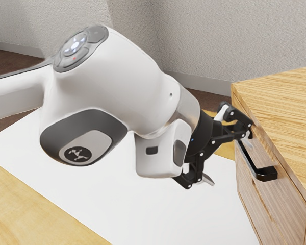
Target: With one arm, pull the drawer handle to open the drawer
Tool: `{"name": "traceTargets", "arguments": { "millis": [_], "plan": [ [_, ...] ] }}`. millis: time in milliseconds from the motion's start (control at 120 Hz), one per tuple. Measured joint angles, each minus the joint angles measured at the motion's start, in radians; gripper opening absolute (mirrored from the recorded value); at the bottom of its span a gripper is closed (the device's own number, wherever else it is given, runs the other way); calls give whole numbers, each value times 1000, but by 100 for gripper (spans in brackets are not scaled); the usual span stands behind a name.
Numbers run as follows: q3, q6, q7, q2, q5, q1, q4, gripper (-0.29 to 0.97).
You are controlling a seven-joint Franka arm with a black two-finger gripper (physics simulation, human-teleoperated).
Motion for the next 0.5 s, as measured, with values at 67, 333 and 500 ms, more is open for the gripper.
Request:
{"name": "traceTargets", "arguments": {
  "millis": [67, 333, 500],
  "plan": [
    [18, 9, -1, 7, 7, -6, -2, 68],
    [26, 25, -8, 11, 16, -24, -18, 68],
    [28, 29, -15, 7, 19, -18, -36, 69]
  ]
}}
